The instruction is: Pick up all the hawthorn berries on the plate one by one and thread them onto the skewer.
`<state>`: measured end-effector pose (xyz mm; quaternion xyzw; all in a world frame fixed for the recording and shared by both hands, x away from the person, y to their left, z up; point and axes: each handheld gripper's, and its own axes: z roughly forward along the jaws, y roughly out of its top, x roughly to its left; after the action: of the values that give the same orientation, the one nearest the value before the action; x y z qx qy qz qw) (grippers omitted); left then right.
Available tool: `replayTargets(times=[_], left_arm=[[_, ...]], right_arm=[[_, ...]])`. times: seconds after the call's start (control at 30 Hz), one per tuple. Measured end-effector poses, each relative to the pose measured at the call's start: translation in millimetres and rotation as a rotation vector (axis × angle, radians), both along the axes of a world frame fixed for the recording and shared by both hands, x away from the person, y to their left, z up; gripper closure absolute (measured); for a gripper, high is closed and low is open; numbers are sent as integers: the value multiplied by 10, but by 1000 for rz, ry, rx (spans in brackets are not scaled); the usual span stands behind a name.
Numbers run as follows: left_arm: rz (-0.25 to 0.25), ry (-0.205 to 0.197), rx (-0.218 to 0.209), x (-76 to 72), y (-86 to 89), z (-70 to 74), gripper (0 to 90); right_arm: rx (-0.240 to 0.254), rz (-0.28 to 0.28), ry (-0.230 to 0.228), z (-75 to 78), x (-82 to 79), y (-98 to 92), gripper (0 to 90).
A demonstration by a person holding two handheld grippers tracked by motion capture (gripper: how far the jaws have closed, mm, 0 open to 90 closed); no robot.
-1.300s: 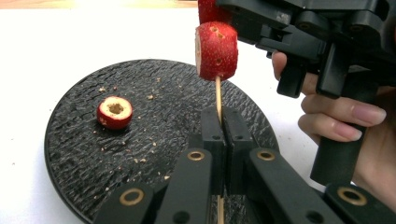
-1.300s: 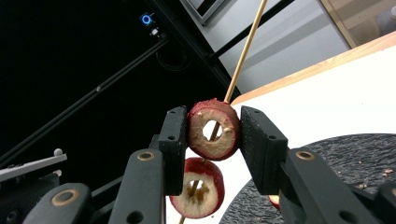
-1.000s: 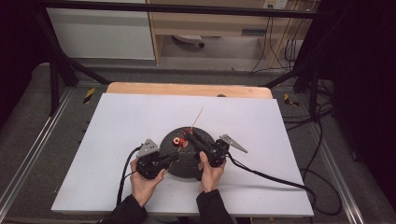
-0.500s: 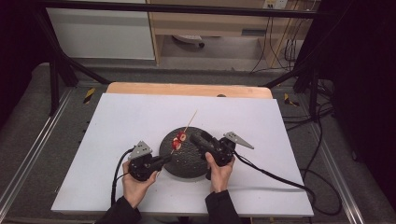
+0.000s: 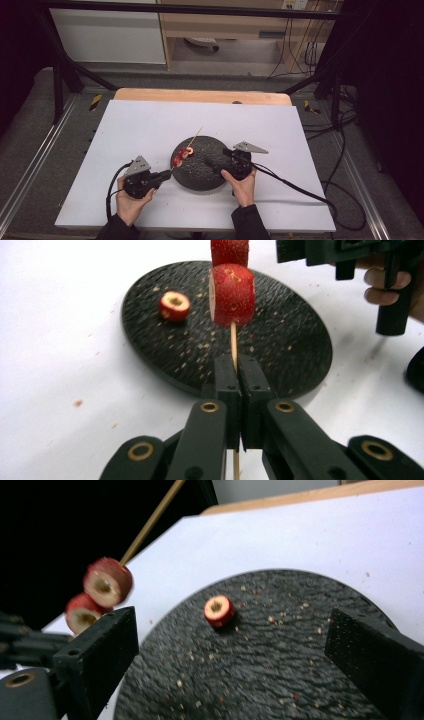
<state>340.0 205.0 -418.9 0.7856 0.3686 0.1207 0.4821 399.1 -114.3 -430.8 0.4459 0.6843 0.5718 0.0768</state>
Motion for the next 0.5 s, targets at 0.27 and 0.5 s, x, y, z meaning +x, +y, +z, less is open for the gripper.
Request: replayTargets(times=[0.27, 0.5], left_arm=[[8, 12, 49, -82, 250, -59, 886], [17, 29, 66, -121, 470, -106, 885]], right_arm=[[-108, 59, 38, -17, 10, -29, 47], [-176, 94, 74, 26, 33, -69, 37]])
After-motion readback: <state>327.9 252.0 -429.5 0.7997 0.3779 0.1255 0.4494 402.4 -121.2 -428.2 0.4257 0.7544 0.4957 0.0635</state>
